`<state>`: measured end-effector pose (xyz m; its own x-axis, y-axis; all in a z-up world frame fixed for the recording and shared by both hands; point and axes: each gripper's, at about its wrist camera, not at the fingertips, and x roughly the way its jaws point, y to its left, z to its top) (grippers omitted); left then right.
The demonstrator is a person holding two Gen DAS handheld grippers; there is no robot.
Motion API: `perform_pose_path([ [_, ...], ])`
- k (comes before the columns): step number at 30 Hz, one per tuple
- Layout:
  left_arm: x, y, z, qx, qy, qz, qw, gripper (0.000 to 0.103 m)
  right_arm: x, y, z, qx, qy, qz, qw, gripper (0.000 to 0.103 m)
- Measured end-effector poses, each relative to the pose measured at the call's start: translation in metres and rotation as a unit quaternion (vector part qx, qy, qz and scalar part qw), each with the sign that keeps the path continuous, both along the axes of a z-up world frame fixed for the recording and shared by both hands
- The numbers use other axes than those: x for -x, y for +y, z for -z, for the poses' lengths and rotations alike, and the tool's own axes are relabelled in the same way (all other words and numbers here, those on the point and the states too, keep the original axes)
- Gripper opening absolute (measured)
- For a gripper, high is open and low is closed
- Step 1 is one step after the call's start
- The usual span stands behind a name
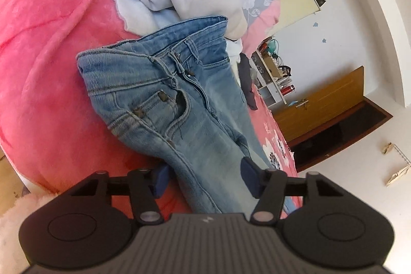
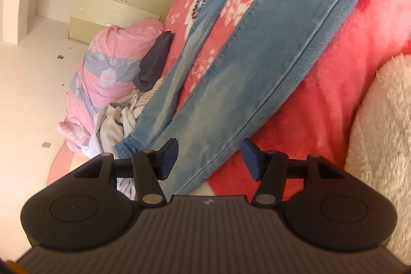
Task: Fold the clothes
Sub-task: 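Grasp the jeans waistband with the left gripper while the right gripper holds the leg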
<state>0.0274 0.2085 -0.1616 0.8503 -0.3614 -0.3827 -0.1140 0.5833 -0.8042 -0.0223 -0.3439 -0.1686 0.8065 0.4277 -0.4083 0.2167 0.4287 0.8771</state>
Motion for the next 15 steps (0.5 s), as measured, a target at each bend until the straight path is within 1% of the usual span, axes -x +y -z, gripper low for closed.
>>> perform_pose_path([
  [2,-0.002,-0.001,-0.004,-0.005,-0.006,-0.001,1.0,0.052,-0.003,0.0,0.007,-0.008,0.008,0.003,1.0,0.054],
  [5,-0.002,-0.003,-0.011,-0.018,-0.024,-0.004,0.9996,0.041,-0.007,0.005,0.018,-0.027,0.015,0.0,1.0,0.054],
  [6,-0.003,-0.003,-0.012,-0.019,-0.027,-0.006,0.9994,0.035,-0.008,0.006,0.02,-0.028,0.017,0.002,0.999,0.052],
  [7,-0.003,-0.002,-0.013,-0.019,-0.027,-0.007,0.9994,0.032,-0.008,0.006,0.023,-0.03,0.019,0.007,0.999,0.051],
  [8,-0.005,-0.001,-0.013,-0.019,-0.025,-0.009,0.9995,0.028,-0.007,0.003,0.026,-0.037,0.021,0.019,0.999,0.048],
  [9,-0.005,-0.001,-0.012,-0.022,-0.023,-0.009,0.9995,0.022,-0.006,0.0,0.029,-0.045,0.023,0.032,0.998,0.041],
  [10,-0.006,-0.001,-0.012,-0.028,-0.02,-0.011,0.9993,0.019,-0.005,-0.004,0.033,-0.052,0.025,0.045,0.997,0.037],
  [11,-0.007,-0.001,-0.012,-0.034,-0.018,-0.012,0.9992,0.018,-0.003,-0.008,0.035,-0.06,0.025,0.063,0.996,0.03],
  [13,-0.006,-0.003,-0.012,-0.048,-0.024,-0.012,0.9985,0.016,0.0,-0.016,0.036,-0.057,0.014,0.086,0.995,0.025],
  [14,-0.006,-0.005,-0.013,-0.057,-0.026,-0.011,0.998,0.015,0.001,-0.019,0.035,-0.053,0.008,0.094,0.994,0.021],
  [15,-0.006,-0.007,-0.015,-0.068,-0.028,-0.009,0.9973,0.014,0.002,-0.022,0.035,-0.048,0.001,0.102,0.994,0.011],
])
